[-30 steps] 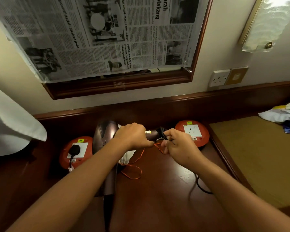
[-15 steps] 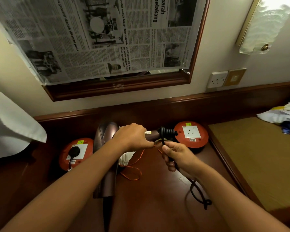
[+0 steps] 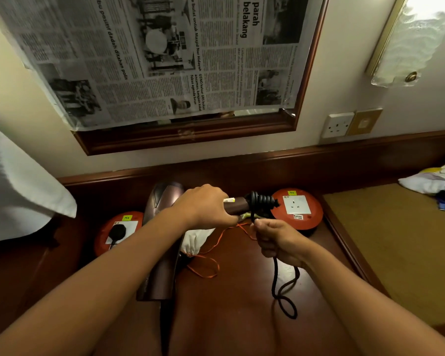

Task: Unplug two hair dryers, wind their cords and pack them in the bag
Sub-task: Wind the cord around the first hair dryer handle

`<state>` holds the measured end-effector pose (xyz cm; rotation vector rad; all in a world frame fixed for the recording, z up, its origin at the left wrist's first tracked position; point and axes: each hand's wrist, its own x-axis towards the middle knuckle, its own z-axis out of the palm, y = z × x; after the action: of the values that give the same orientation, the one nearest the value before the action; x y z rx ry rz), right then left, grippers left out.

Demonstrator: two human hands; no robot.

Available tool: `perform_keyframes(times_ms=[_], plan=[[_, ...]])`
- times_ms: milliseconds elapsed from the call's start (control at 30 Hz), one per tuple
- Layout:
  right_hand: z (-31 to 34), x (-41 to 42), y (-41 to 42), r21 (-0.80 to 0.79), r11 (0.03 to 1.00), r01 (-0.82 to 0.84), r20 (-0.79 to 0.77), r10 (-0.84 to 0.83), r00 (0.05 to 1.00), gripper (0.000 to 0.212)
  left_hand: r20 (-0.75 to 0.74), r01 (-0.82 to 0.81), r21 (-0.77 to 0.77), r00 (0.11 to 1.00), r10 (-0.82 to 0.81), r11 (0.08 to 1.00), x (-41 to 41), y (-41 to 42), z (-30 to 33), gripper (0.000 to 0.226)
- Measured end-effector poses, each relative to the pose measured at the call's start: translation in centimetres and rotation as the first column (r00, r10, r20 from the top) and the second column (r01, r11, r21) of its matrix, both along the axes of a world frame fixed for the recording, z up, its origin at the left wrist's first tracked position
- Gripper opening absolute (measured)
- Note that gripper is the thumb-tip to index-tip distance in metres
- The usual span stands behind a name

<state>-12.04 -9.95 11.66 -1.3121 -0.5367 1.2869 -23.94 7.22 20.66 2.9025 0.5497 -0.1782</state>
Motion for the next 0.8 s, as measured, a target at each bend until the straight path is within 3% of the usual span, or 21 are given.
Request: perform_keyframes(times_ms=[133,200,267,333,533,800], plan=[[0.6,1.4,0.6,-0.01,1.0,0.024,-0.004,-0.024,1.0,0.016,-0.024,0.045,0.001,0.999,-0.045,0.999,0.0,-0.1,-0.2,0.043],[1.1,2.1,0.7,-0.024,0.999,0.024,0.09,-0.022,0.996,0.012,-0.025,0.063,-0.018,0.998,-0.063,0.998,0.1,-0.1,-0.2,0.043],[1.8,2.8,0.7,-0.039,0.999,0.001,0.281,0.011,0.96,0.012,-0.024,0.086,-0.038,0.996,-0.087,0.996,0.2,-0.3,0.1,0.041],[2.7,3.5,1.1,-0.072,0.997,0.002,0.454,0.031,0.891,0.016,-0.031,0.115,-0.03,0.993,-0.115,0.993,0.2,-0.5,0.4,0.037],[6.6,4.3,2.9,-0.146,0.989,-0.003,0.732,0.11,0.672,0.009,-0.078,0.156,0.048,0.985,-0.152,0.987,0.3,-0.8,0.4,0.033],[10.2,2.9,3.9,-0.211,0.977,-0.033,0.917,0.209,0.34,0.011,-0.141,0.085,0.1,0.987,-0.071,0.991,0.9,-0.4,-0.7,0.039]])
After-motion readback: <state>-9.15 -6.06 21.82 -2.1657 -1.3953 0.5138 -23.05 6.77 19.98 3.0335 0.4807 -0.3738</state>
